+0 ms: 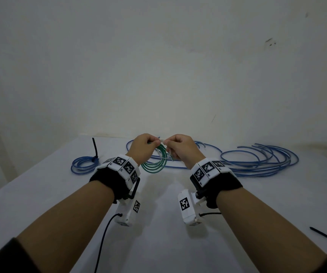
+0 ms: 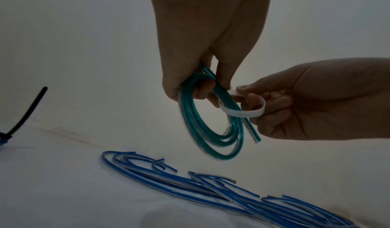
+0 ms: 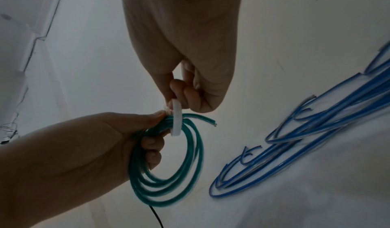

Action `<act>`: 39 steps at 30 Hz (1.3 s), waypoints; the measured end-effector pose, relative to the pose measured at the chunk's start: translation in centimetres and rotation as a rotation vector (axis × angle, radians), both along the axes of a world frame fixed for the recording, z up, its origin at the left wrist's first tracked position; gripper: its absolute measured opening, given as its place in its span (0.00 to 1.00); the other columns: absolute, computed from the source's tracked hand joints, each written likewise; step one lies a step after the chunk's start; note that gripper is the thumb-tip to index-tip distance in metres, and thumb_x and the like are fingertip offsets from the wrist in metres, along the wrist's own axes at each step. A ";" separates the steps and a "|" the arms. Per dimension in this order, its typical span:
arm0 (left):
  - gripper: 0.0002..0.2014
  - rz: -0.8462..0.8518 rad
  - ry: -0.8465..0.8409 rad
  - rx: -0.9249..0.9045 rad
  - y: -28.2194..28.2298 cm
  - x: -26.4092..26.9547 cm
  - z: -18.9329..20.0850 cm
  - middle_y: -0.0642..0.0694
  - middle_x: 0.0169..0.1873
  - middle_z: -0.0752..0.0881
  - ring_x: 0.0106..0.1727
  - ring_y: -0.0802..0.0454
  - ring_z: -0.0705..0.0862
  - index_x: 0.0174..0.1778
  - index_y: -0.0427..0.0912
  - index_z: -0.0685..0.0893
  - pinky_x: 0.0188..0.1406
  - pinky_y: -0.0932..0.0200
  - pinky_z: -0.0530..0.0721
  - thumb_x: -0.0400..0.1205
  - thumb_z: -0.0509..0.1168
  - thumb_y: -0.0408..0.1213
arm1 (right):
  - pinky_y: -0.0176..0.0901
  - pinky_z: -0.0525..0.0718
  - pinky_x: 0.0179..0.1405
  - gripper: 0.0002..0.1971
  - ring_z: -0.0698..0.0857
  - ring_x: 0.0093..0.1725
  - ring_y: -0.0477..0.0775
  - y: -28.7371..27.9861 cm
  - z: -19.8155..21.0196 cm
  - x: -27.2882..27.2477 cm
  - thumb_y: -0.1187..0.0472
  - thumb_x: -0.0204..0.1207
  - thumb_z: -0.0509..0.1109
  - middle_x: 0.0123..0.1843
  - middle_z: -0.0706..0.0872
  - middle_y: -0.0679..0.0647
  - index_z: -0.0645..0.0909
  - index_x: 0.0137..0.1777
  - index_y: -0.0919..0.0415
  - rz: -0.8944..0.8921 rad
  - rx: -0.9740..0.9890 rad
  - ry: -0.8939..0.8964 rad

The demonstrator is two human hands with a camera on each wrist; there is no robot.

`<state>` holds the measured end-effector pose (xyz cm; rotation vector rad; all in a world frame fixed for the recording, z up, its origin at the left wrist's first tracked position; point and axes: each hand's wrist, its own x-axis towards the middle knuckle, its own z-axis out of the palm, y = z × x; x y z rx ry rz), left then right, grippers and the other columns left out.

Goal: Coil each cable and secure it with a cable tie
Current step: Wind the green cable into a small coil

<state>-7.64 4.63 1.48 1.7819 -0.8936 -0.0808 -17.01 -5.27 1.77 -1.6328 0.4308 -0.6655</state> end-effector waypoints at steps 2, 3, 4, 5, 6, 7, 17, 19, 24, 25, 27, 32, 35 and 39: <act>0.11 -0.011 0.000 0.024 -0.4 -0.4 -0.3 0.39 0.46 0.86 0.45 0.52 0.80 0.53 0.29 0.83 0.45 0.63 0.75 0.82 0.64 0.34 | 0.32 0.67 0.16 0.08 0.68 0.13 0.43 -0.4 -0.4 -0.5 0.69 0.77 0.68 0.26 0.78 0.58 0.78 0.35 0.66 -0.008 -0.007 0.017; 0.11 -0.016 -0.004 0.041 -0.6 -0.6 -0.5 0.40 0.43 0.85 0.43 0.53 0.79 0.53 0.29 0.84 0.42 0.64 0.74 0.83 0.64 0.34 | 0.33 0.67 0.16 0.09 0.68 0.14 0.44 -0.6 -0.6 -0.7 0.69 0.77 0.68 0.26 0.77 0.58 0.78 0.35 0.66 -0.009 -0.010 0.024; 0.11 -0.023 -0.008 0.060 -0.8 -0.9 -0.6 0.40 0.42 0.84 0.43 0.52 0.79 0.53 0.29 0.84 0.40 0.63 0.74 0.83 0.63 0.34 | 0.33 0.67 0.17 0.09 0.68 0.14 0.45 -0.8 -0.9 -1.0 0.69 0.77 0.68 0.25 0.77 0.58 0.78 0.34 0.65 -0.012 -0.010 0.028; 0.11 -0.032 -0.015 0.072 -1.0 -1.0 -0.8 0.39 0.41 0.84 0.44 0.50 0.79 0.52 0.30 0.85 0.41 0.61 0.76 0.83 0.63 0.35 | 0.33 0.67 0.17 0.10 0.67 0.14 0.45 -1.0 -1.1 -1.3 0.69 0.78 0.68 0.24 0.76 0.58 0.78 0.34 0.66 -0.013 -0.007 0.029; 0.11 -0.041 -0.017 0.082 -1.2 -1.2 -0.9 0.39 0.41 0.84 0.45 0.48 0.80 0.51 0.30 0.85 0.45 0.59 0.76 0.83 0.63 0.35 | 0.33 0.66 0.16 0.11 0.67 0.14 0.46 -1.2 -1.3 -1.5 0.69 0.78 0.68 0.24 0.76 0.58 0.77 0.33 0.66 -0.016 -0.001 0.028; 0.10 -0.049 -0.021 0.090 -1.4 -1.4 -1.1 0.40 0.40 0.84 0.44 0.48 0.80 0.49 0.31 0.85 0.46 0.58 0.76 0.83 0.63 0.35 | 0.33 0.66 0.16 0.11 0.67 0.15 0.47 -1.3 -1.6 -1.8 0.69 0.78 0.67 0.23 0.75 0.58 0.77 0.33 0.66 -0.020 0.006 0.025; 0.08 -0.077 -0.025 0.138 -2.6 -2.0 -2.3 0.51 0.28 0.78 0.39 0.50 0.77 0.40 0.37 0.82 0.45 0.55 0.76 0.82 0.64 0.36 | 0.32 0.67 0.16 0.11 0.69 0.14 0.42 -2.5 -2.4 -3.2 0.69 0.77 0.68 0.25 0.77 0.57 0.77 0.32 0.67 -0.037 -0.006 0.071; 0.08 -0.083 -0.033 0.135 -2.6 -2.1 -2.3 0.51 0.29 0.79 0.40 0.49 0.78 0.39 0.38 0.81 0.48 0.53 0.78 0.82 0.63 0.36 | 0.32 0.67 0.16 0.12 0.68 0.13 0.43 -2.6 -2.5 -3.2 0.69 0.77 0.68 0.21 0.76 0.55 0.76 0.32 0.67 -0.036 0.002 0.069; 0.09 -0.091 -0.065 0.156 -2.6 -2.2 -2.2 0.49 0.30 0.80 0.42 0.47 0.80 0.39 0.37 0.82 0.52 0.47 0.80 0.83 0.63 0.36 | 0.32 0.67 0.16 0.11 0.68 0.14 0.43 -2.7 -2.7 -3.2 0.68 0.77 0.69 0.19 0.75 0.52 0.77 0.32 0.68 -0.025 0.005 0.054; 0.09 -0.088 -0.068 0.161 -2.6 -2.2 -2.2 0.47 0.31 0.80 0.42 0.46 0.80 0.39 0.37 0.82 0.53 0.47 0.80 0.83 0.63 0.36 | 0.32 0.67 0.16 0.11 0.67 0.14 0.44 -2.6 -2.7 -3.2 0.69 0.77 0.68 0.18 0.75 0.52 0.76 0.32 0.68 -0.022 0.012 0.048; 0.09 -0.080 -0.061 0.163 -2.6 -2.1 -2.2 0.42 0.35 0.84 0.46 0.43 0.83 0.40 0.36 0.83 0.55 0.46 0.81 0.83 0.63 0.36 | 0.31 0.67 0.16 0.12 0.68 0.13 0.43 -2.6 -2.8 -3.2 0.69 0.77 0.68 0.15 0.75 0.48 0.76 0.31 0.67 -0.019 0.027 0.044; 0.09 -0.064 -0.050 0.162 -2.6 -2.1 -2.6 0.35 0.47 0.87 0.49 0.45 0.83 0.45 0.32 0.84 0.58 0.47 0.81 0.82 0.63 0.34 | 0.31 0.68 0.16 0.12 0.69 0.14 0.42 -2.5 -2.8 -3.1 0.68 0.77 0.68 0.20 0.76 0.53 0.77 0.31 0.66 -0.023 0.030 0.061; 0.08 -0.068 -0.046 0.156 -2.5 -2.2 -2.7 0.36 0.48 0.87 0.47 0.48 0.81 0.47 0.32 0.84 0.56 0.50 0.80 0.82 0.63 0.34 | 0.31 0.67 0.16 0.12 0.68 0.14 0.43 -2.5 -2.9 -3.2 0.69 0.77 0.68 0.20 0.75 0.53 0.77 0.31 0.67 -0.026 0.045 0.070; 0.07 -0.076 -0.054 0.148 -2.5 -2.2 -2.7 0.36 0.47 0.87 0.46 0.49 0.82 0.45 0.33 0.83 0.56 0.50 0.81 0.82 0.64 0.34 | 0.32 0.65 0.16 0.12 0.66 0.14 0.44 -2.4 -2.9 -3.2 0.70 0.77 0.68 0.19 0.75 0.54 0.77 0.31 0.69 -0.018 0.062 0.075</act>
